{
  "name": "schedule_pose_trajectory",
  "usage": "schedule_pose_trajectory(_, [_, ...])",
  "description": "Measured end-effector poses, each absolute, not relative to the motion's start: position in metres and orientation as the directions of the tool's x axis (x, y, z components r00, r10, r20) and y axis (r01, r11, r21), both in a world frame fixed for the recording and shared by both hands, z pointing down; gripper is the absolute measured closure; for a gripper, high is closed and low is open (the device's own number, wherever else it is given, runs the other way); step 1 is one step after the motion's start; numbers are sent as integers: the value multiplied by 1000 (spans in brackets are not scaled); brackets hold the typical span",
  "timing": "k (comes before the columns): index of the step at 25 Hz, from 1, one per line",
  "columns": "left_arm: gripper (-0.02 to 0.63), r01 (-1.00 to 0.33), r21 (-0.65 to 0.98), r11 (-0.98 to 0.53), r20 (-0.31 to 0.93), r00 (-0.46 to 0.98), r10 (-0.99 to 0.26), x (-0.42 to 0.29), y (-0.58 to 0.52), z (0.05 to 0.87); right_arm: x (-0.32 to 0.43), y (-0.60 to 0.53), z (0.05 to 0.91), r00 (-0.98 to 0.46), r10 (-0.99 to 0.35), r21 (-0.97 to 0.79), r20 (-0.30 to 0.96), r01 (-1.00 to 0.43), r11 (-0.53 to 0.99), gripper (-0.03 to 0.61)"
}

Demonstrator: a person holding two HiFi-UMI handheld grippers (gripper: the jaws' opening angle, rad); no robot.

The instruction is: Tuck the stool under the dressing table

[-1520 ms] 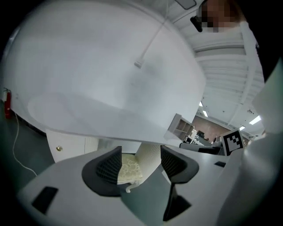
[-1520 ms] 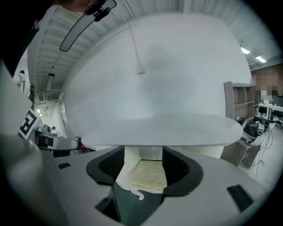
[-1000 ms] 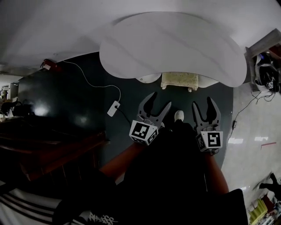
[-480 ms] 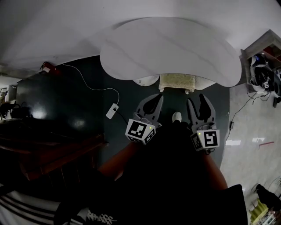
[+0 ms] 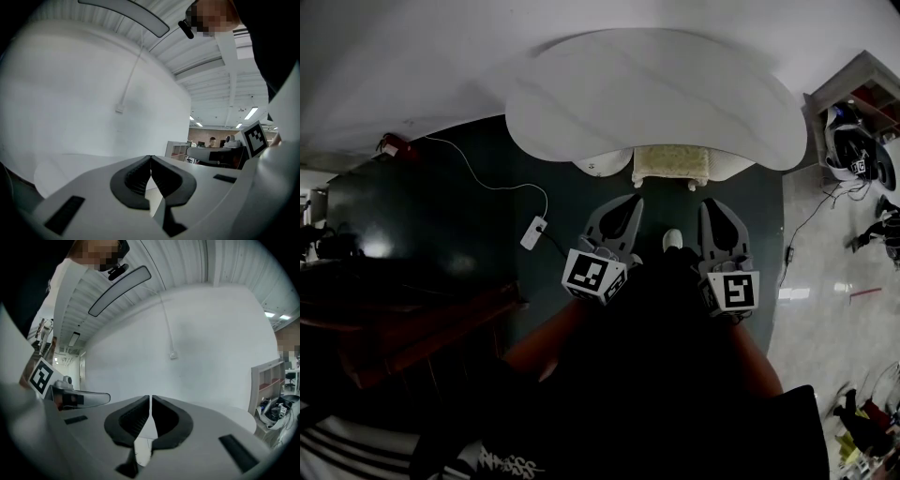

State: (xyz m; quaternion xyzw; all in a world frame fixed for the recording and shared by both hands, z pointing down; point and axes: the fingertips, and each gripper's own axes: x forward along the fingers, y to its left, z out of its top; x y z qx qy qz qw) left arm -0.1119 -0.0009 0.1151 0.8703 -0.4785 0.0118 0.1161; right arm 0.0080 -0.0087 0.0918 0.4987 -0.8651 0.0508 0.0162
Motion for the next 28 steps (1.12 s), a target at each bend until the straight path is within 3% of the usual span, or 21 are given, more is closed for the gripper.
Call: schedule_pose_trajectory(28, [598, -826, 193, -530, 109, 554, -825, -105, 9, 114, 0, 0, 82, -485, -872, -40, 67, -874, 483, 538])
